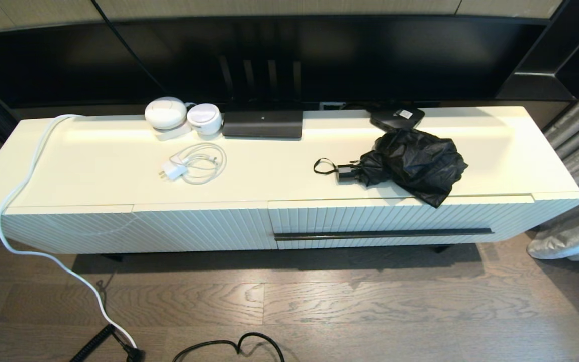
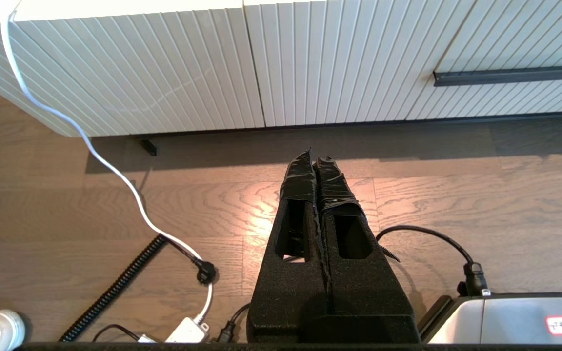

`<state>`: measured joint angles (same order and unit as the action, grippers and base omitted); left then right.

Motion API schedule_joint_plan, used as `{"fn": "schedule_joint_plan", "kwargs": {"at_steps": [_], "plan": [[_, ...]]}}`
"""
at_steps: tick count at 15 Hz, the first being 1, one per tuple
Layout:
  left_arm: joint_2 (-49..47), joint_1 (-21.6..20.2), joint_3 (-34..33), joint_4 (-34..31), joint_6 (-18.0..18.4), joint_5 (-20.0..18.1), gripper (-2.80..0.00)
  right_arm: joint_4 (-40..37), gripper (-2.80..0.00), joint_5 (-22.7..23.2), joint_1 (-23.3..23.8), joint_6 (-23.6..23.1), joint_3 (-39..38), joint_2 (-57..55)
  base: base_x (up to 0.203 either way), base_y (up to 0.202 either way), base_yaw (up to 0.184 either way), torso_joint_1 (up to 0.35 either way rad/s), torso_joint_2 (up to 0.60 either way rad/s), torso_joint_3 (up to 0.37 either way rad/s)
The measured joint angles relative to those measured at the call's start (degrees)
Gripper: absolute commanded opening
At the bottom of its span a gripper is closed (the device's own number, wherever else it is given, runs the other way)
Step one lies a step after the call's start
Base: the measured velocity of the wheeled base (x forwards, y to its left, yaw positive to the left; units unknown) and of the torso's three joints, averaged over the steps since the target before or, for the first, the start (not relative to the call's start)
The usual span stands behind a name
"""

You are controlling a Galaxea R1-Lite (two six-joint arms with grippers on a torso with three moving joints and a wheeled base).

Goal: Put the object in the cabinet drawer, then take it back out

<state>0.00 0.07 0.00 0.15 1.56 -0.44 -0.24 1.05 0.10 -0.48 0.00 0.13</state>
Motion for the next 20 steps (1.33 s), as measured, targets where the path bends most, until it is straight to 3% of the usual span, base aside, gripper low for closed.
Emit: {"fn": "schedule_joint_plan", "kwargs": {"at_steps": [20], "plan": [[0.00, 0.00, 0.00, 0.01, 0.00, 0.02, -2.80, 0.00, -2.80, -0.01, 0.00, -0.04, 0.00, -0.02, 0.000, 0.000, 0.000, 0.000, 0.00, 0.000]]}}
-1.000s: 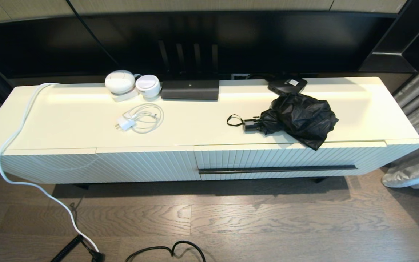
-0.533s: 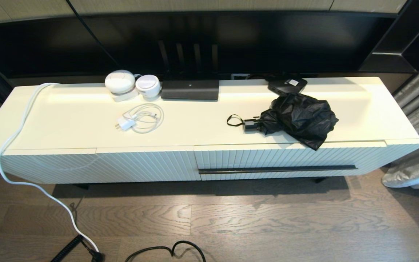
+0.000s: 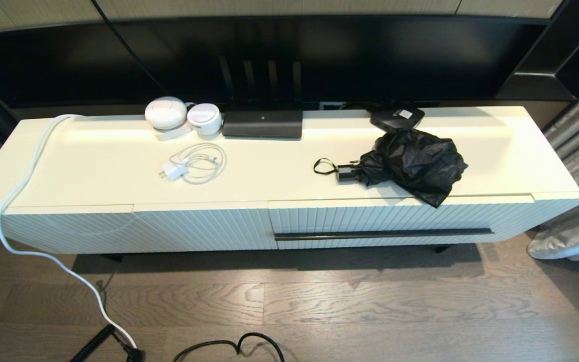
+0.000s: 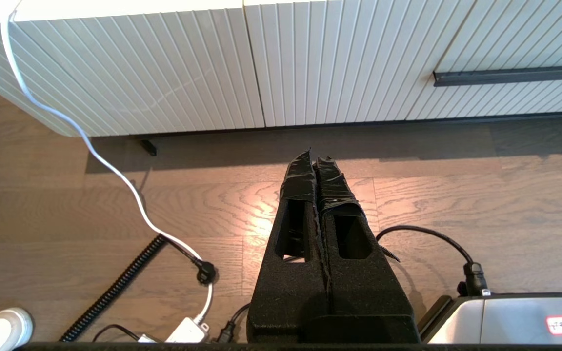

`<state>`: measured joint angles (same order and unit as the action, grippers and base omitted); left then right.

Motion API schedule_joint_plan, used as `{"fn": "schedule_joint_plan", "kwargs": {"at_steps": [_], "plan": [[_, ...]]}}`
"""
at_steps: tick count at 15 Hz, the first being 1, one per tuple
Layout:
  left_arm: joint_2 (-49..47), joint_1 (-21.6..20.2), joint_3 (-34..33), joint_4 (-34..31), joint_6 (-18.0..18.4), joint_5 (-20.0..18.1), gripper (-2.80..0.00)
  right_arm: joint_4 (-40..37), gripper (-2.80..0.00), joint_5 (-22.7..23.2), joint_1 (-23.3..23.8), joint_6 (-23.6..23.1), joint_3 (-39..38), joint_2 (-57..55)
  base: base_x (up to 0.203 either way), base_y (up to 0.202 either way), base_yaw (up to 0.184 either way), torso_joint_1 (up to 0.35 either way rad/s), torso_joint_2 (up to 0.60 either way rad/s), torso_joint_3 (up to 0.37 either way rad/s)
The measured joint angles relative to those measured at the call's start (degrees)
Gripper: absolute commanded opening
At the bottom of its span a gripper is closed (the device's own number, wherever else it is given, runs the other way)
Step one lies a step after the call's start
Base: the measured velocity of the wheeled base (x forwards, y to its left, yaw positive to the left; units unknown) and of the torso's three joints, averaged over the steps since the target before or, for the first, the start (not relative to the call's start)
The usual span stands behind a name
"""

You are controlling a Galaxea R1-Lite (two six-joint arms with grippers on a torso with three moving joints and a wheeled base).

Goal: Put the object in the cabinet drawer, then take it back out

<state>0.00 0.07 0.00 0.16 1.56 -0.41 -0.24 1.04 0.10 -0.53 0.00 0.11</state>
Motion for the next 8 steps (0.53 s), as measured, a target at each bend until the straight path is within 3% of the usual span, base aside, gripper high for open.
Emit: {"fn": "schedule_joint_plan", "kwargs": {"at_steps": [8], "plan": [[0.00, -0.01, 0.00, 0.00, 0.00, -0.02, -2.80, -0.02, -2.80, 0.00, 0.00, 0.00, 0.00, -0.01, 0.000, 0.000, 0.000, 0.000, 0.00, 0.000]]}}
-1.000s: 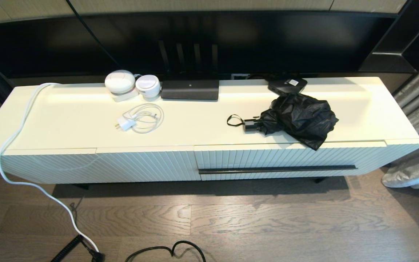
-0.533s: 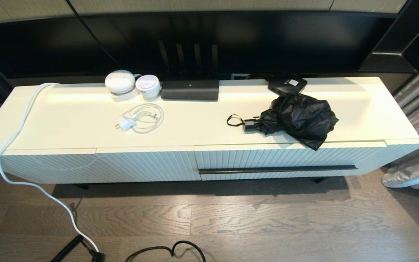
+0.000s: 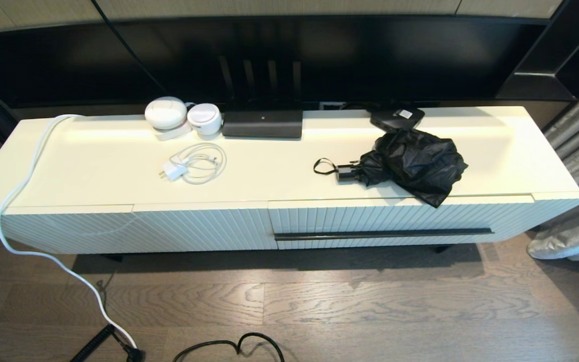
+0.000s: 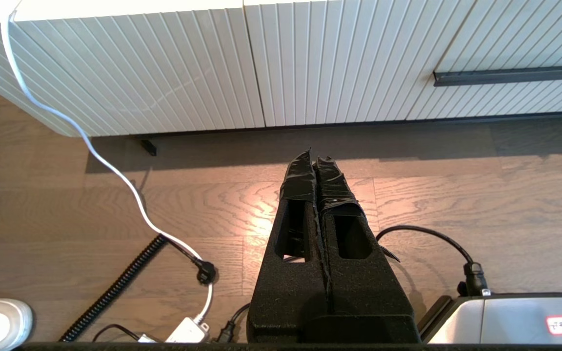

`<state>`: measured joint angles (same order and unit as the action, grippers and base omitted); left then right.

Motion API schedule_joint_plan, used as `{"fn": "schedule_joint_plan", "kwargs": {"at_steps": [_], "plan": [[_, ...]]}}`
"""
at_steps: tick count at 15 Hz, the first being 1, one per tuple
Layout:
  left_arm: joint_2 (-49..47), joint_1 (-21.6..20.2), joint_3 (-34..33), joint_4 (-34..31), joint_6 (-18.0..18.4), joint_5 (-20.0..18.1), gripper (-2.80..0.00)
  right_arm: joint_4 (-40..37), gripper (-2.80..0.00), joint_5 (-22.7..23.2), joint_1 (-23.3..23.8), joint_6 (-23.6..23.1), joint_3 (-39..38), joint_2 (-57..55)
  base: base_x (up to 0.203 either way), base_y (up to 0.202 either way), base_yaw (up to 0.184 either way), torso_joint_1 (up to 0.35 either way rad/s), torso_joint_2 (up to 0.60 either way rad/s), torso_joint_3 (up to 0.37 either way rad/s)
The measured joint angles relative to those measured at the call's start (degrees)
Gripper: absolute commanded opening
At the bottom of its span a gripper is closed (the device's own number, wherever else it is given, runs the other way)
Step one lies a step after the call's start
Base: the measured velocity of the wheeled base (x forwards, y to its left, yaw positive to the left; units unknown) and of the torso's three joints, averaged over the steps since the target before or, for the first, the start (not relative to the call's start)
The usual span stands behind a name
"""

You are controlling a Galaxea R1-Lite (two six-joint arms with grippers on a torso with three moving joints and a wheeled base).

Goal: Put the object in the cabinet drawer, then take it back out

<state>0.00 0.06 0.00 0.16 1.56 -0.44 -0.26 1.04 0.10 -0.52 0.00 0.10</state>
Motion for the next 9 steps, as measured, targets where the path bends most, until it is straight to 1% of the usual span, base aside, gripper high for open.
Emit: {"fn": "schedule_joint_plan", "kwargs": {"at_steps": [9], "plan": [[0.00, 0.01, 0.00, -0.02, 0.00, 0.00, -2.80, -0.01, -2.80, 0.00, 0.00, 0.00, 0.00, -0.02, 0.000, 0.000, 0.000, 0.000, 0.00, 0.000]]}}
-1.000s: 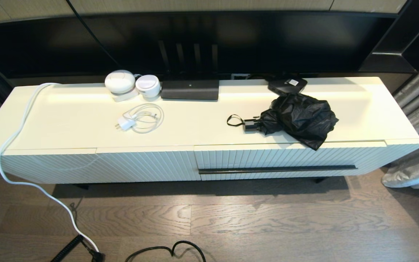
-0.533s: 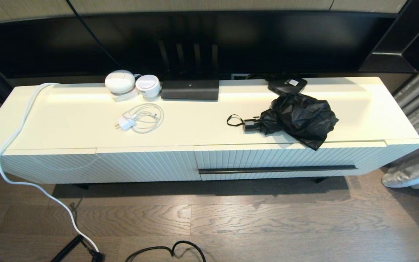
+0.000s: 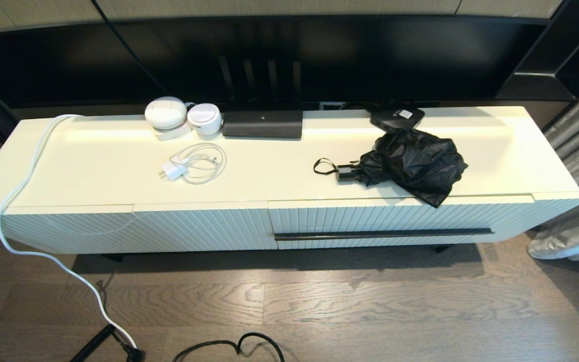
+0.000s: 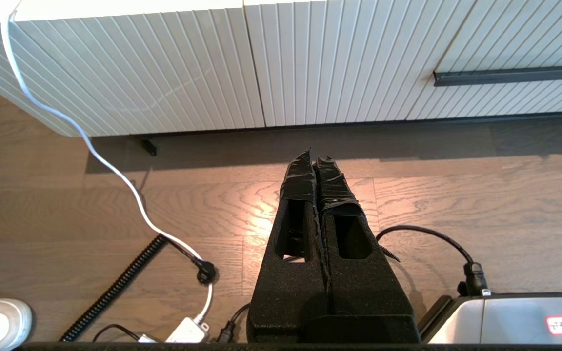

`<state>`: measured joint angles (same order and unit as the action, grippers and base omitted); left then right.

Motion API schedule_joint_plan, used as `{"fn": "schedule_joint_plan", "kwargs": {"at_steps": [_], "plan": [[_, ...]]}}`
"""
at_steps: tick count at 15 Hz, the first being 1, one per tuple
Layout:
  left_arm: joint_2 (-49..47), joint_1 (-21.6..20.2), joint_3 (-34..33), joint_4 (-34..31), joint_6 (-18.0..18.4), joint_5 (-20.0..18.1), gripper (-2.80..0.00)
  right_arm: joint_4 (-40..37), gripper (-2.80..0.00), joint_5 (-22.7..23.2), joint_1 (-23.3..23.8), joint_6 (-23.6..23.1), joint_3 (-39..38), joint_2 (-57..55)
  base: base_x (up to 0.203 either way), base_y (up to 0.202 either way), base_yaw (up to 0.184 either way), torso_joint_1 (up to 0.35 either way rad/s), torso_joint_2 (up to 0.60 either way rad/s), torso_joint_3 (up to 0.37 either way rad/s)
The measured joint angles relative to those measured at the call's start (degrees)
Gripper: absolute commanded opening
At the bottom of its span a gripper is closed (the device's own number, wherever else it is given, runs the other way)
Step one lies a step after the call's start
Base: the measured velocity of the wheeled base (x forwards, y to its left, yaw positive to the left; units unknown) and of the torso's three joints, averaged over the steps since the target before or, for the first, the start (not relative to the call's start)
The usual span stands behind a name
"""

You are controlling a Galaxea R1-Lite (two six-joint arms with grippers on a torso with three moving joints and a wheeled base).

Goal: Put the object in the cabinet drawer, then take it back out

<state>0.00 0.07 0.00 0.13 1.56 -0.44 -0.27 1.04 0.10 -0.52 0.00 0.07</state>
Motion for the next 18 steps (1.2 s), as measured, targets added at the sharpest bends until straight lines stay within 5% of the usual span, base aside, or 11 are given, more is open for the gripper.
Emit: {"fn": "schedule_joint_plan", "kwargs": {"at_steps": [18], "plan": [[0.00, -0.02, 0.00, 0.02, 0.01, -0.02, -2.80, 0.06, -2.80, -0.11, 0.00, 0.39, 0.00, 0.00, 0.000, 0.000, 0.000, 0.000, 0.00, 0.000]]}}
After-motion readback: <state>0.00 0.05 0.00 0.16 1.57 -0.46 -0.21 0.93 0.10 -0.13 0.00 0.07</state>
